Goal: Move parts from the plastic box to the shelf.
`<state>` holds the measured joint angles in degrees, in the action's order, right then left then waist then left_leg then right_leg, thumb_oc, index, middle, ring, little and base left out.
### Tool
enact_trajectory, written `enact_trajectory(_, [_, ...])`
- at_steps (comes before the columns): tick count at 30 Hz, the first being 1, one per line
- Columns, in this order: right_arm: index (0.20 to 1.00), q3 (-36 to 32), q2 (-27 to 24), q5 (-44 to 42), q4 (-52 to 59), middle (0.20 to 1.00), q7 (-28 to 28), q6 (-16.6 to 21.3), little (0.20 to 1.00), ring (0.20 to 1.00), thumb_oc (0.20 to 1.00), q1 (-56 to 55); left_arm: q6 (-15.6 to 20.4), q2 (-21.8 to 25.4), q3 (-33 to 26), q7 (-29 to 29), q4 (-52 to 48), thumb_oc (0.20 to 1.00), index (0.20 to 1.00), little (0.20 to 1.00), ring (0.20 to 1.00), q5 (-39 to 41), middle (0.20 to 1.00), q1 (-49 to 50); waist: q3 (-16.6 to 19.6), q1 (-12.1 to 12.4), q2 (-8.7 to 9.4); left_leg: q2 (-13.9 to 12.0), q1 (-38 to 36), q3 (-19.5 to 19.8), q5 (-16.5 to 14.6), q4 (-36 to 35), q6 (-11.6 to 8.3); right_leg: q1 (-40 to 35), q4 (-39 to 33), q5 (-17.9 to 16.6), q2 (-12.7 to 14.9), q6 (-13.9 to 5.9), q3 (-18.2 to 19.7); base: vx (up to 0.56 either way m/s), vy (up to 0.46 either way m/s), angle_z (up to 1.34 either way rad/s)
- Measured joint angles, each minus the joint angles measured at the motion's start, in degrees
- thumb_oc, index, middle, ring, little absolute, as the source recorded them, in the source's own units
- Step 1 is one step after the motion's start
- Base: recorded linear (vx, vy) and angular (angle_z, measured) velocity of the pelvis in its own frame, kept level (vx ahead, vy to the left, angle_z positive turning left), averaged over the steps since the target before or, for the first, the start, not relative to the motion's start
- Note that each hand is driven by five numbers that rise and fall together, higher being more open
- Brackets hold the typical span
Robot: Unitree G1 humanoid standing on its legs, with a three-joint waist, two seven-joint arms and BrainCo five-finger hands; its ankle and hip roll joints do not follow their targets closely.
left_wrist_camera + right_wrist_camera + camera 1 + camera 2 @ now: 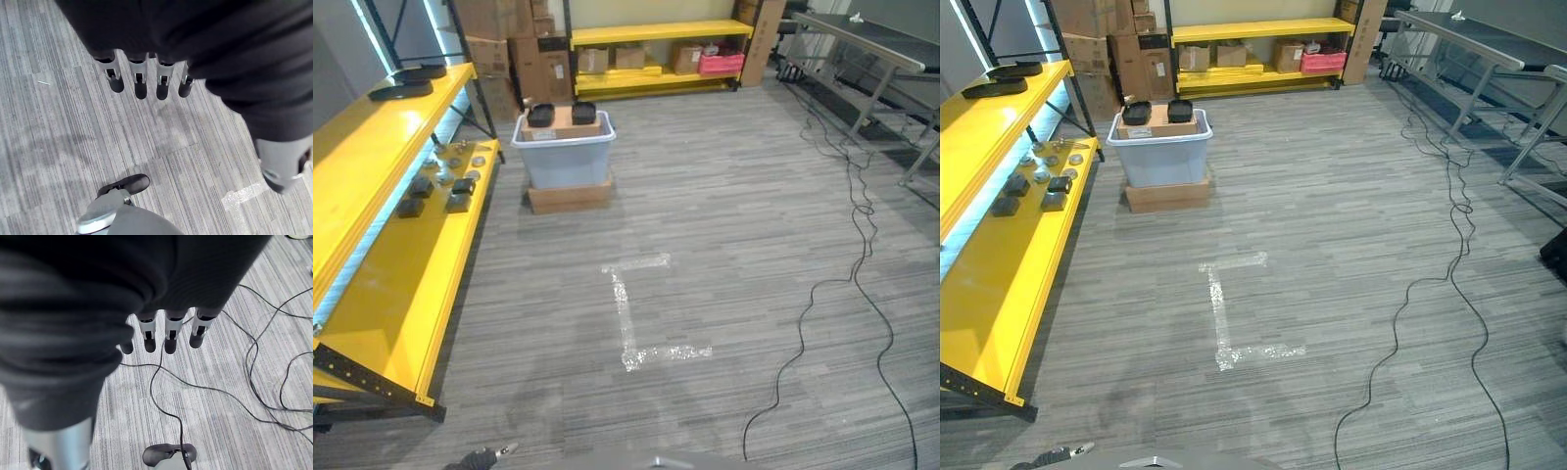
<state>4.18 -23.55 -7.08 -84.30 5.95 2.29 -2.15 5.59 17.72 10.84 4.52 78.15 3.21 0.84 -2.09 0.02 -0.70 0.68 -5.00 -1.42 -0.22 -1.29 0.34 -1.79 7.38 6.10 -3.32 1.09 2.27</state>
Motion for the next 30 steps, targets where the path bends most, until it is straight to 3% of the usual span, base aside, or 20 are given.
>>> enact_trajectory(15, [1.000,3.1,1.2,0.7,1.2,1.000,0.1,0.0,1.000,1.000,1.000,0.1,-0.1,-0.9,-1.2,0.9,1.3,1.000,1.000,1.000,1.000,1.1,1.000,-0.2,0.8,-0.1,-0.63,0.0,-0.3,-0.1,0.0,0.1,0.03,-0.6,-2.1,-1.7,0.0,0.30,0.1,0.00,0.000,0.00])
enact_trajectory(21, [1.000,1.6,3.0,-5.0,5.1,1.000,-0.2,0.3,1.000,1.000,1.000,1.3,-0.3,-1.5,-0.9,0.8,1.1,1.000,1.000,1.000,1.000,1.4,1.000,-0.4,1.3,-0.5,-0.81,-0.1,-1.3,-0.2,0.1,-0.6,0.12,-1.7,-3.0,-1.9,0.0,-0.07,0.3,0.00,0.004,-0.01])
enact_trajectory(23, [1.000,2.3,3.3,-7.4,10.2,1.000,-1.4,0.0,1.000,1.000,1.000,3.0,-1.0,-1.6,0.8,-0.2,-4.1,1.000,1.000,1.000,1.000,2.8,1.000,-2.0,1.4,-0.7,-0.87,0.0,-1.1,-0.4,0.6,-0.9,0.25,-1.1,-2.8,-2.2,0.0,-0.25,0.5,-0.03,0.008,-0.03])
enact_trajectory(29, [1.000,4.0,3.2,-9.5,21.5,1.000,-4.3,4.6,1.000,1.000,1.000,9.0,3.4,-1.7,1.7,-3.6,-19.8,1.000,1.000,1.000,1.000,11.5,1.000,-8.9,1.7,-0.5,-0.50,0.0,-0.9,-0.4,1.3,-1.1,0.29,-0.6,-2.2,-2.5,0.0,-0.35,0.5,-0.03,0.000,-0.01])
enact_trajectory(30, [1.000,4.9,1.9,-8.6,31.8,1.000,-6.0,3.0,1.000,1.000,1.000,7.2,2.3,-1.2,1.3,-5.0,-29.9,1.000,1.000,1.000,1.000,14.9,1.000,-7.7,1.4,-0.4,-0.46,0.1,-0.3,-0.4,1.5,-1.0,0.34,-0.2,-2.0,-2.5,0.0,-0.35,0.5,0.00,0.000,0.00])
